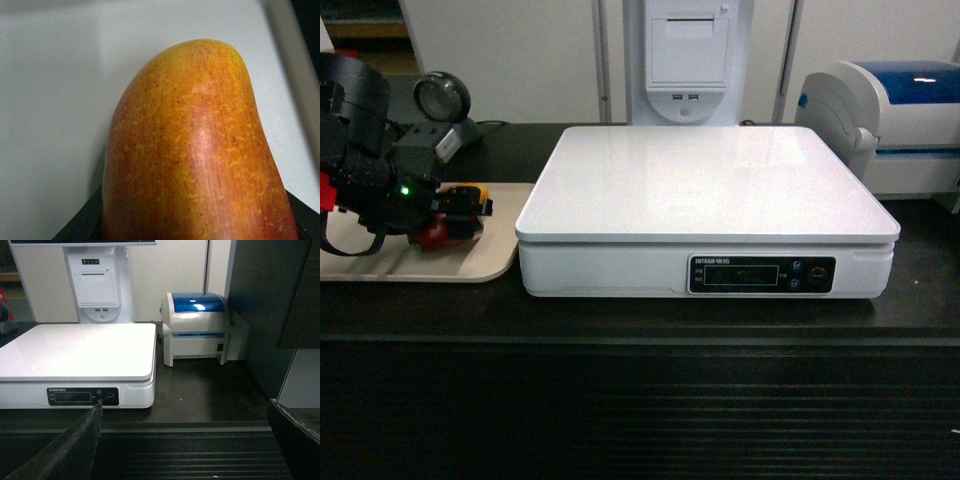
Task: Place dark red mango on scale at checkout
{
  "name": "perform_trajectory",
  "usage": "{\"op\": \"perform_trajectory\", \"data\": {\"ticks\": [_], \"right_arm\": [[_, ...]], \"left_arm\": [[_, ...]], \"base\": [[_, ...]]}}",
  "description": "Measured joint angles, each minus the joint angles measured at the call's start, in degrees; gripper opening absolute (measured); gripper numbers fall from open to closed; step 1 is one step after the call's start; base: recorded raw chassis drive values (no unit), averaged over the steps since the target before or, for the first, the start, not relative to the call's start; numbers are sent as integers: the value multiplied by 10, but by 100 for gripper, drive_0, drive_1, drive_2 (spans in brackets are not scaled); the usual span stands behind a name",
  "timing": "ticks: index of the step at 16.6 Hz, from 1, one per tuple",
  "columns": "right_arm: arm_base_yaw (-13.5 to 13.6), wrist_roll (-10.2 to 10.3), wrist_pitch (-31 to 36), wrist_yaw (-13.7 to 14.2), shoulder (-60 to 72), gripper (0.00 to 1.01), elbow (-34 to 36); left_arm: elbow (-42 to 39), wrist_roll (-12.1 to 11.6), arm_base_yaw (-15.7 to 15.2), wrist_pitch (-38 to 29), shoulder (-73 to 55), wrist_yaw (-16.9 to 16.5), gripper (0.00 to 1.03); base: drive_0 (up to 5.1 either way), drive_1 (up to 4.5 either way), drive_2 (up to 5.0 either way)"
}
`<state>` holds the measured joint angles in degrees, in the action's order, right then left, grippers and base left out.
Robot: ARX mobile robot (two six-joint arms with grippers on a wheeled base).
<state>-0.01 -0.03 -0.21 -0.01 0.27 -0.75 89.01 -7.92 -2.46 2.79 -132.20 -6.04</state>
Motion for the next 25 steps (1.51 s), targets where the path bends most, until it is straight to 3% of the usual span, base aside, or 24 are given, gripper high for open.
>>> {"op": "perform_trajectory", "data": {"ticks": [5,7,11,16,20,23,25], "right_arm": [[0,0,0,0,0,98,0],[0,0,0,0,0,98,0],[0,0,0,0,0,98,0],[0,0,0,0,0,98,0],[0,0,0,0,0,98,0],[0,0,0,0,0,98,0],[0,0,0,0,0,98,0]], "left_arm": [[-75,31,29,-61,146,-14,59],[-119,52,103,-92,249,-17,59],[-128,87,199,-97,254,-3,59],[-22,122,277,-50,168,18,59],[106,158,318,28,68,39,59],[197,192,327,75,8,93,59],[268,220,331,128,-30,148,59]], "base": [[0,0,0],[0,0,0],[0,0,0],[0,0,0],[0,0,0],[0,0,0],[0,0,0]]}}
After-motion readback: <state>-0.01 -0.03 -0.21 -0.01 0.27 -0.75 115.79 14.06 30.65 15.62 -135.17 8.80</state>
